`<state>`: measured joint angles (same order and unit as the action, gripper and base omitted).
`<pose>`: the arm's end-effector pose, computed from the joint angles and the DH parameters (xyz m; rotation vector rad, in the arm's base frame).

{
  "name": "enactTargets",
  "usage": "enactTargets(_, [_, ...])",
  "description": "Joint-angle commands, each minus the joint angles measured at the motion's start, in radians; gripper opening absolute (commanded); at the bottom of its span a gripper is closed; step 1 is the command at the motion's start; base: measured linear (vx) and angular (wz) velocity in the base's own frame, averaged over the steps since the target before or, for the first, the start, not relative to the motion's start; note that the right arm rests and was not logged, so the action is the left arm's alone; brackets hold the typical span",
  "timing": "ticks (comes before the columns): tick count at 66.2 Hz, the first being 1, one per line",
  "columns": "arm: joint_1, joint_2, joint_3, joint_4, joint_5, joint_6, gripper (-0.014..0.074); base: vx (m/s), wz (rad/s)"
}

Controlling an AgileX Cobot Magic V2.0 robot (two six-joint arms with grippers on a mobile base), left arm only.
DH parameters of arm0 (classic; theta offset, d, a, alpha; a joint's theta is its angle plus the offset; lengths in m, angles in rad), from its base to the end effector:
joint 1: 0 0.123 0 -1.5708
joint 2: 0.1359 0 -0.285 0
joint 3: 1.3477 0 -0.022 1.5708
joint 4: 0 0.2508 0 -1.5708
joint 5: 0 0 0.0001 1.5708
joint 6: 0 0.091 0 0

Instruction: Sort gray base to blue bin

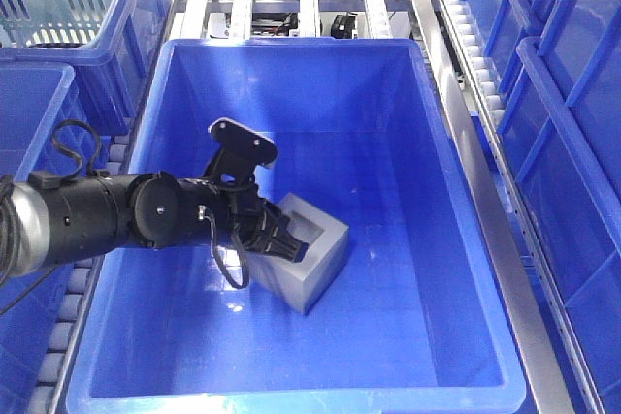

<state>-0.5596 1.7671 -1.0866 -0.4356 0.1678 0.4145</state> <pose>0.3184 -0.2071 0.2088 0.6643 2.2475 -0.3703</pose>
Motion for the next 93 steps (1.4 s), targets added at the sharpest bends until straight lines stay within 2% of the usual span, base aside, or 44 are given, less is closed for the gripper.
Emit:
enactTargets(1, [-0.002,-0.057,-0.033,-0.021,-0.075,-0.004,0.0161,0.0,0.0])
enactTargets(21, [-0.002,-0.057,-0.033,-0.021,-0.056,-0.004,0.037,0.0,0.0])
enactTargets(31, [-0.002,-0.063,-0.033,-0.021,-0.035,-0.004,0.0437,0.0,0.0])
enactTargets(52, [-0.002,-0.203,-0.032,-0.021,0.004,-0.007,0.0398,0.0,0.0])
enactTargets(72, [-0.002,-0.329,-0.028,-0.019,0.143,-0.002,0.0376,0.0,0.0])
enactTargets(93, [-0.002,-0.507,0.131,0.04,0.141,0.004,0.0376,0.0,0.0])
